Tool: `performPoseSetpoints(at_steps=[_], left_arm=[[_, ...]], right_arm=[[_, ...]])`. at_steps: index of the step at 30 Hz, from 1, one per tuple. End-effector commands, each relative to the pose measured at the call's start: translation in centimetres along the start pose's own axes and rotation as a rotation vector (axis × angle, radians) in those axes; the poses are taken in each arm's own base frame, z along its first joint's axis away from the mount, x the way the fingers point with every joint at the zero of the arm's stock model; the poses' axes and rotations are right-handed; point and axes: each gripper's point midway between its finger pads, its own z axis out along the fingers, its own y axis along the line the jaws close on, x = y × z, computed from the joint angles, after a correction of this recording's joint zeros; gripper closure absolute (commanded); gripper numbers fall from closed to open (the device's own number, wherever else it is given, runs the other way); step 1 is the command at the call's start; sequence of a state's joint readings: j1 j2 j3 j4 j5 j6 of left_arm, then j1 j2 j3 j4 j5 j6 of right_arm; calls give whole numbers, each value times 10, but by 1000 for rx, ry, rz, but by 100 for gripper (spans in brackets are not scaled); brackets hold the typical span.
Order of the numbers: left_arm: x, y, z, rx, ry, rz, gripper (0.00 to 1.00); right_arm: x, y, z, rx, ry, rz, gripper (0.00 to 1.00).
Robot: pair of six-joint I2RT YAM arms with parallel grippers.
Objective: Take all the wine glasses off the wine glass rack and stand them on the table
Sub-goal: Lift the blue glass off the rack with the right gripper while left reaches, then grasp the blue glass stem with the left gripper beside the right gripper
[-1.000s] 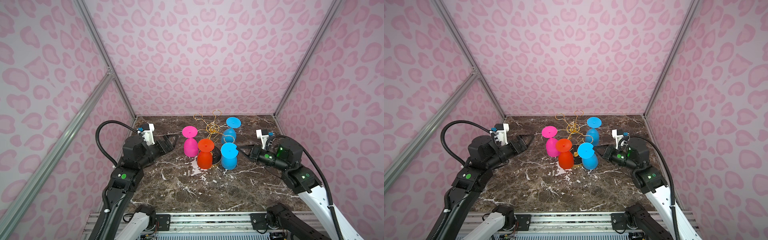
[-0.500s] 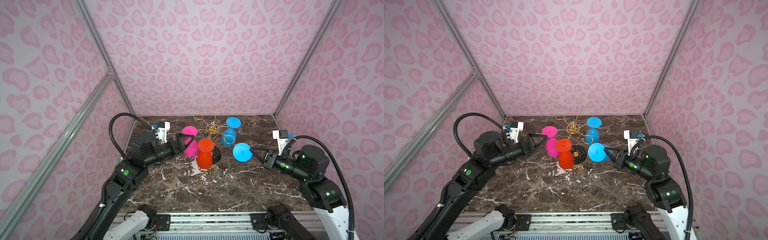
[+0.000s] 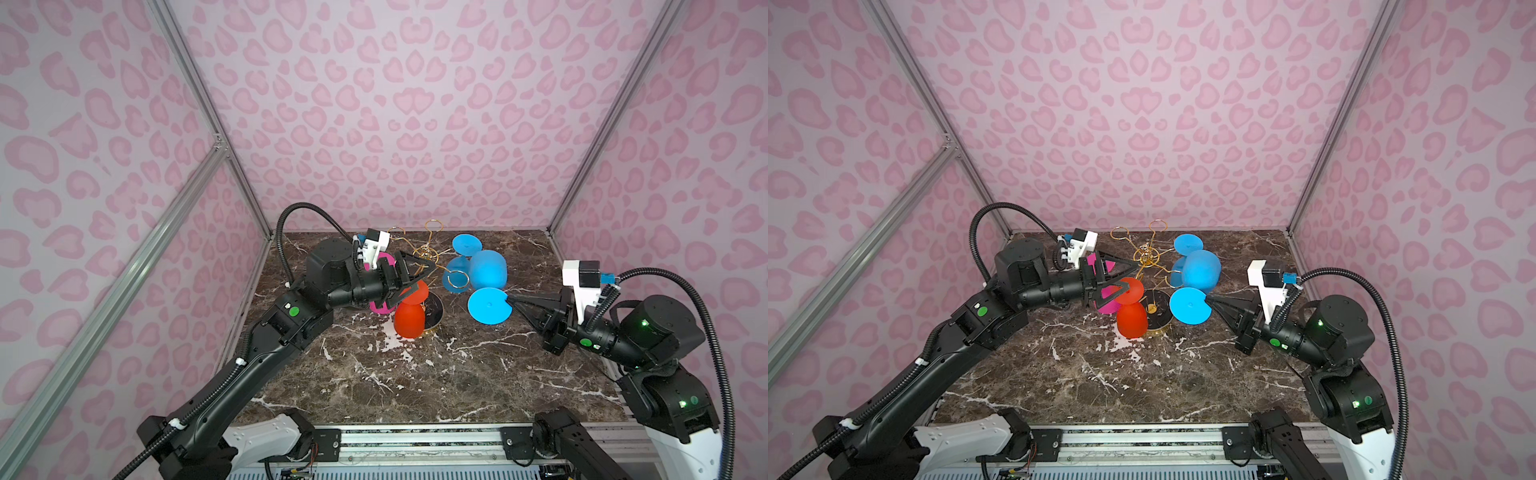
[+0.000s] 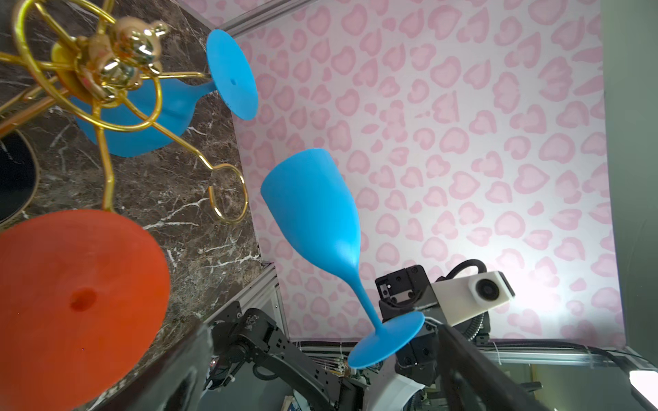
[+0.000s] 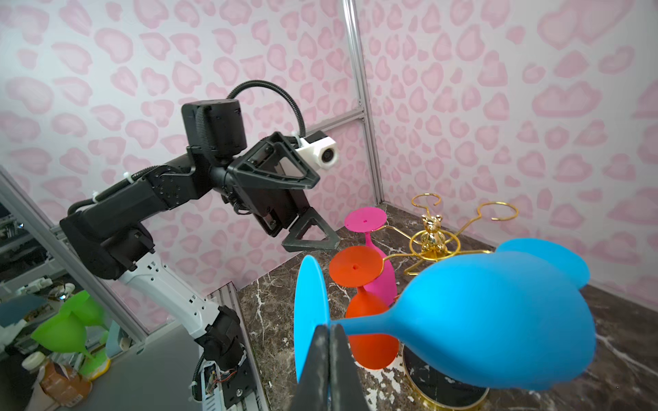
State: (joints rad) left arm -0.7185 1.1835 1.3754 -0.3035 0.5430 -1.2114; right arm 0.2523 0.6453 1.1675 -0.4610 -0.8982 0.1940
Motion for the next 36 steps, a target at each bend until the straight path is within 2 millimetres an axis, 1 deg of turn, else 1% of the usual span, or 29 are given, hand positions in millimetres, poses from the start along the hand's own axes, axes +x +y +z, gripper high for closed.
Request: performPoseSetpoints(at_steps=[1,5,9,14,19,24,27,31,36], left_arm=[[7,-25,8,87,62,-11,1],[15,-31,25,124,121,-21,2],[23,-39,36,160,177,-29,3],[27,-42,46,170,217,-37,6],[35,-39,60,176,259,-65,9],[36,-44,65,204,271,-60,15],[35,-41,66,199,262,-59,18],[35,-37,70,198,260,-72,25],[33,-39,73,208,254,-65,31]], right_arm=[[-10,12,-1,-62,-42,-205,100],[-10,16,1,-97,-78,-328,100],[-11,15,3,-102,-110,-436,100],[-4,10,8,-102,-91,-521,100],[1,9,13,-113,-84,-559,100],[4,4,17,-89,-86,-579,100],[3,2,19,-81,-101,-579,100],[0,-4,20,-40,-123,-589,100],[-6,-4,20,-27,-159,-594,100]])
